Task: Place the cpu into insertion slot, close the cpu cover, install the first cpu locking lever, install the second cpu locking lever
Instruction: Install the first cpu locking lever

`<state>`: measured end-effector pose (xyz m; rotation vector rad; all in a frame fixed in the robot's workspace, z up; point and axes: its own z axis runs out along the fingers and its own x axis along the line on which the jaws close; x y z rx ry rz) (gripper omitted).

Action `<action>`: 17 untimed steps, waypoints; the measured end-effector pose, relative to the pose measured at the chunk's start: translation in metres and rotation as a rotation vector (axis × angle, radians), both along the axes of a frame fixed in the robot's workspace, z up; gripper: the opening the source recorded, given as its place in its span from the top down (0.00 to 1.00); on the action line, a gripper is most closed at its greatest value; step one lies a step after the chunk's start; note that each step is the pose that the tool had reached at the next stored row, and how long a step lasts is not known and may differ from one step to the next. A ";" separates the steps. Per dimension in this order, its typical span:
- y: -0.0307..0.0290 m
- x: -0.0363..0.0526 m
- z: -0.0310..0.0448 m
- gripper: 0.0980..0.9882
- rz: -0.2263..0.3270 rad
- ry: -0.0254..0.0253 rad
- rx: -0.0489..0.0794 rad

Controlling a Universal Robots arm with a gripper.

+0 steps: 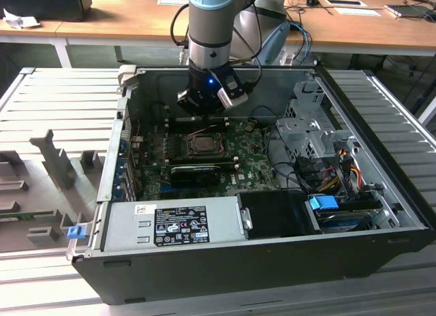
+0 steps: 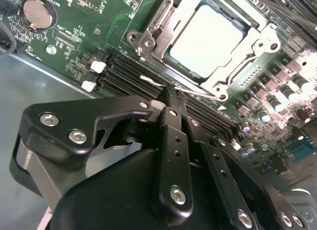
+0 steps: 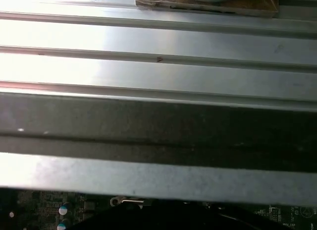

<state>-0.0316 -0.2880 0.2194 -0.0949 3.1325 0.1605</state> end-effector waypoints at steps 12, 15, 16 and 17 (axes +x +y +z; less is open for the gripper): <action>0.0001 0.0102 -0.0094 0.99 -0.004 0.0000 0.000; 0.0001 0.0121 -0.0118 0.99 -0.004 0.0000 0.000; 0.0001 0.0126 -0.0123 0.99 -0.004 0.0000 0.000; 0.0001 0.0128 -0.0126 0.99 -0.004 0.0000 0.000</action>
